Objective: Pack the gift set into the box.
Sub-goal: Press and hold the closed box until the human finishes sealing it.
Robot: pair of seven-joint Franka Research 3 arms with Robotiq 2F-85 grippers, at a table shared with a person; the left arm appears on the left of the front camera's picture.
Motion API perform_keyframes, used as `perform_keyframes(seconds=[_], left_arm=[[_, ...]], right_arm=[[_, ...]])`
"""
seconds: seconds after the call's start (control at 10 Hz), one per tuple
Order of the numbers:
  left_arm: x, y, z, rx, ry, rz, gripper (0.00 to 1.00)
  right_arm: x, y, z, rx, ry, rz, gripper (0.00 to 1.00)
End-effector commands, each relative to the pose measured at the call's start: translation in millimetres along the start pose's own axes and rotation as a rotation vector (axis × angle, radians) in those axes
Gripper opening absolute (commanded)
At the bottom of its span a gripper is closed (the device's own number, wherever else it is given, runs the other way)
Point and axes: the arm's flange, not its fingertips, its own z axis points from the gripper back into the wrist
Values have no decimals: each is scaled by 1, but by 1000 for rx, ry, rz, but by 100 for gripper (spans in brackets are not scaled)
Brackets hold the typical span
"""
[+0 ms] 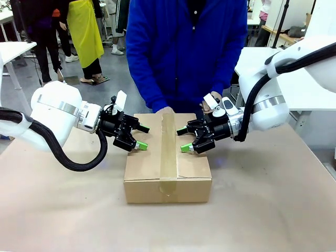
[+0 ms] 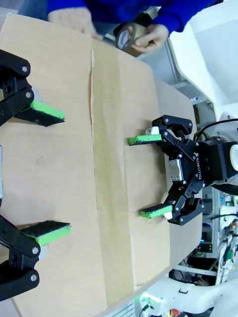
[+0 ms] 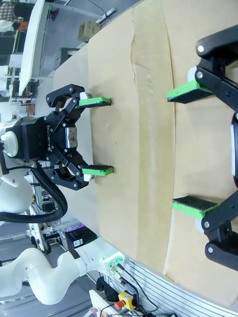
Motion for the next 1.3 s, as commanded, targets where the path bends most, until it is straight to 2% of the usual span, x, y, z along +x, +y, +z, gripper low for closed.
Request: perform_keyframes(seconds=[0.0, 0.4, 0.5, 0.6, 0.8, 0.9, 1.1, 1.2], left_arm=[[-3, -1, -2, 2, 1, 5, 100], [0, 0, 0, 0, 0, 0, 100], [36, -23, 38, -53, -184, -165, 100], [51, -38, 81, -61, -309, -222, 100], [35, -73, 141, 63, -353, -286, 100], [9, -90, 165, 132, -336, -286, 100], [-48, -110, 192, 176, -342, -245, 100], [-58, -104, 191, 218, -364, -138, 100]], right_arm=[[-3, 0, 0, -8, 1, -7, 100], [0, 0, 0, 0, 0, 0, 100], [38, 18, 15, 44, -77, 177, 100], [51, 27, 64, -27, -123, 161, 100], [35, 66, 154, -215, -227, 139, 100], [12, 92, 193, -324, -244, 104, 100], [-42, 125, 242, -577, -296, -5, 100], [-58, 118, 240, -684, -260, -64, 100]])
